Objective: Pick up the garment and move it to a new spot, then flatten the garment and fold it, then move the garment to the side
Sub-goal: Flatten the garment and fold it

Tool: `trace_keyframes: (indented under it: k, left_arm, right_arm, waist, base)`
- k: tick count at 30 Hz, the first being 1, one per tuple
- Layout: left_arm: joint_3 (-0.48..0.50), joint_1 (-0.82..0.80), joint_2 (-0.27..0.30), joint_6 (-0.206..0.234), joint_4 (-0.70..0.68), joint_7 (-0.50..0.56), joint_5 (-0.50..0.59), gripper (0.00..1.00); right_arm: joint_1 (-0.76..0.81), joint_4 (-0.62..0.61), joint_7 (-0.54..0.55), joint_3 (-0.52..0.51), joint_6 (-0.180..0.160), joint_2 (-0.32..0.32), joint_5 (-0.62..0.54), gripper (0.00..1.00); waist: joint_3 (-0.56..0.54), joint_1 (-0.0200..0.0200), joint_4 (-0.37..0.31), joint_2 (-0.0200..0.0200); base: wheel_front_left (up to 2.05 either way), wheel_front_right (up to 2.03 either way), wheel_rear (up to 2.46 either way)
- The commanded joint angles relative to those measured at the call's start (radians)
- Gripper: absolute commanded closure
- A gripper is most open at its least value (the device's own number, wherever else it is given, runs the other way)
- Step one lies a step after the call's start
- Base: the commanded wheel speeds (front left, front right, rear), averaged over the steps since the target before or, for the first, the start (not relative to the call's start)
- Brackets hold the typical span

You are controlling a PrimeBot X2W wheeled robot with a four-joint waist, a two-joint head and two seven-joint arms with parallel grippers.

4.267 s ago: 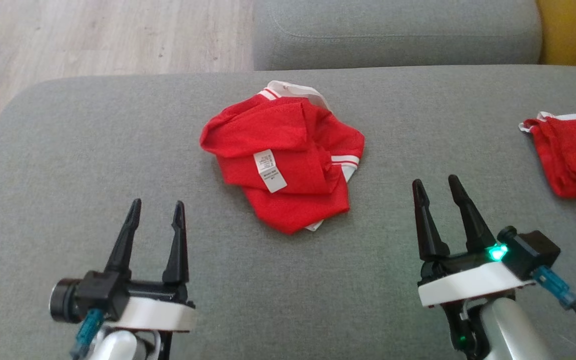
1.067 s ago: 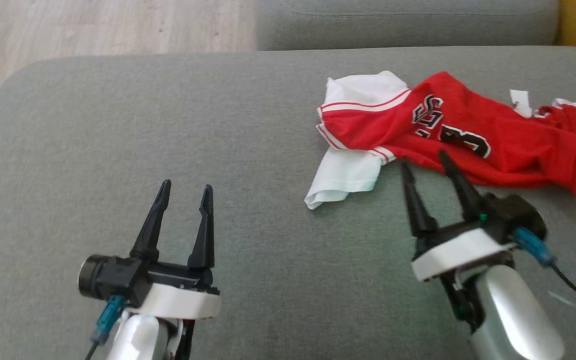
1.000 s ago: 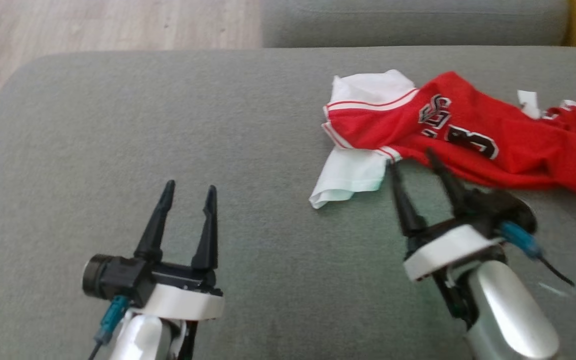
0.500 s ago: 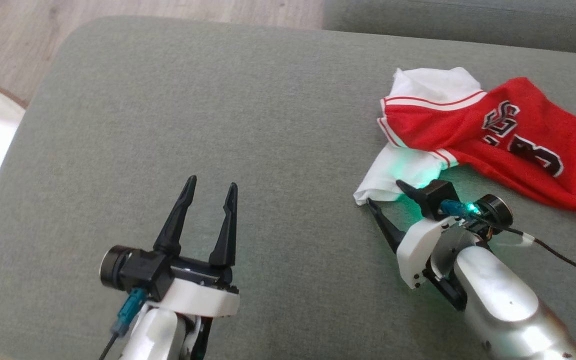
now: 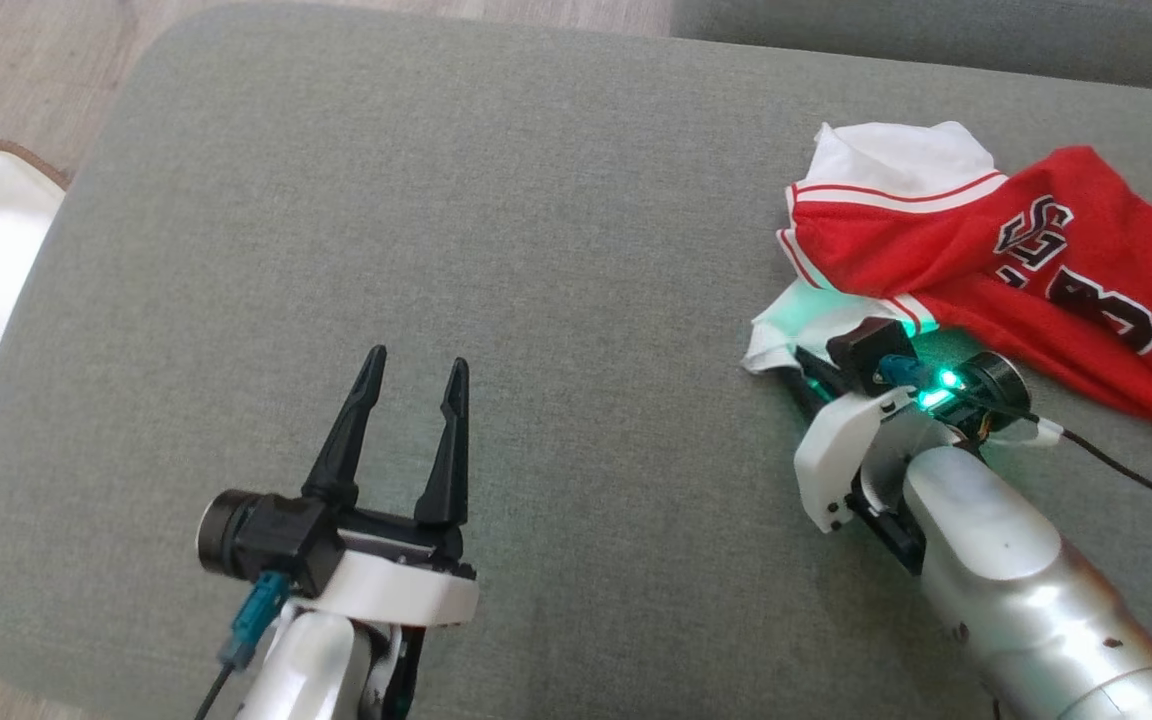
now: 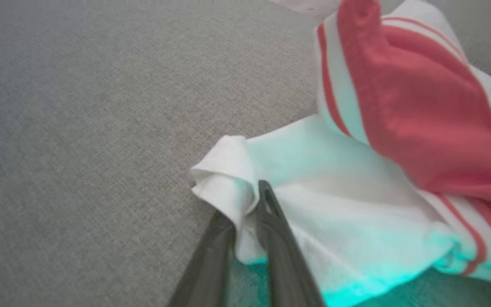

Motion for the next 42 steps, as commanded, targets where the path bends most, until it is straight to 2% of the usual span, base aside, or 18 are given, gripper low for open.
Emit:
trace_keyframes:
  k: [1,9,14,20,21,22,23,24,25,27,30,34,38,42]
  left_arm:
    - [0.031,-0.038,0.000,0.003,-0.035,-0.008,-0.006,0.00]
    - [0.035,-0.043,0.000,0.002,-0.035,-0.008,-0.001,0.00]
    - [0.050,-0.031,0.000,0.006,-0.041,-0.008,0.005,0.00]
    - [0.071,-0.011,0.000,0.008,-0.046,-0.008,0.009,0.00]
    - [0.073,-0.008,0.000,0.007,-0.047,-0.008,0.009,0.00]
    - [0.078,-0.003,0.000,0.006,-0.047,-0.008,0.010,0.00]
    - [0.080,-0.001,0.000,0.006,-0.047,-0.008,0.010,0.00]
    - [0.082,0.002,0.000,0.006,-0.047,-0.008,0.011,0.00]
    - [0.084,0.004,0.000,0.006,-0.046,-0.008,0.011,0.00]
    - [0.089,0.010,0.000,0.007,-0.045,-0.008,0.012,0.00]
    - [0.092,0.014,0.000,0.008,-0.047,-0.008,0.012,0.00]
    - [0.102,0.016,0.000,0.006,-0.052,-0.008,0.019,0.00]
    - [0.112,0.017,0.000,0.003,-0.059,-0.008,0.026,0.00]
    - [0.120,0.016,0.000,-0.001,-0.070,-0.008,0.032,0.00]
  right_arm:
    - [-0.011,0.001,-0.022,0.010,-0.001,0.021,-0.005,1.00]
    - [-0.079,-0.026,-0.191,0.005,-0.001,0.083,0.040,1.00]
    - [-0.124,-0.134,-0.233,0.056,-0.001,0.102,0.118,1.00]
    - [-0.116,-0.273,-0.230,0.248,-0.001,0.103,0.262,1.00]
    - [-0.112,-0.289,-0.219,0.291,-0.001,0.103,0.287,1.00]
    - [-0.102,-0.305,-0.177,0.385,-0.001,0.103,0.332,1.00]
    - [-0.096,-0.316,-0.165,0.429,-0.001,0.103,0.355,0.92]
    - [-0.090,-0.322,-0.157,0.469,-0.001,0.103,0.373,0.33]
    - [-0.086,-0.318,-0.148,0.502,-0.001,0.103,0.387,0.00]
    - [-0.080,-0.304,-0.141,0.546,-0.001,0.103,0.409,0.00]
    - [-0.082,-0.283,-0.152,0.555,-0.001,0.103,0.426,0.00]
    - [-0.098,-0.233,-0.194,0.501,-0.001,0.092,0.431,0.00]
    - [-0.108,-0.197,-0.231,0.338,-0.001,0.048,0.402,0.00]
    - [-0.077,-0.218,-0.240,0.102,-0.001,-0.001,0.307,0.00]
  waist:
    - [0.001,0.0000,-0.004,-0.0001]
    - [-0.014,0.0000,-0.020,-0.0001]
    - [-0.040,0.0000,-0.008,-0.0001]
    - [-0.066,0.0000,0.009,-0.0001]
    - [-0.068,0.0000,0.011,-0.0001]
    - [-0.073,0.0000,0.013,-0.0001]
    - [-0.075,0.0000,0.013,-0.0001]
    - [-0.077,0.0000,0.012,-0.0001]
    - [-0.080,0.0000,0.011,-0.0001]
    - [-0.087,0.0000,0.005,-0.0001]
    - [-0.092,0.0000,-0.007,-0.0001]
    - [-0.104,0.0000,-0.042,-0.0001]
    - [-0.115,0.0000,-0.086,-0.0001]
    - [-0.119,0.0000,-0.136,-0.0001]
  base:
    - [0.00,0.00,0.00]
    - [0.00,0.00,0.00]
    - [0.00,0.00,0.00]
    - [0.00,0.00,0.00]
    - [0.00,0.00,0.00]
    - [0.00,0.00,0.00]
    - [0.00,0.00,0.00]
    - [0.00,0.00,0.00]
    - [0.00,0.00,0.00]
    - [0.00,0.00,0.00]
    - [0.00,0.00,0.00]
    - [0.00,0.00,0.00]
    - [0.00,0.00,0.00]
    - [0.00,0.00,0.00]
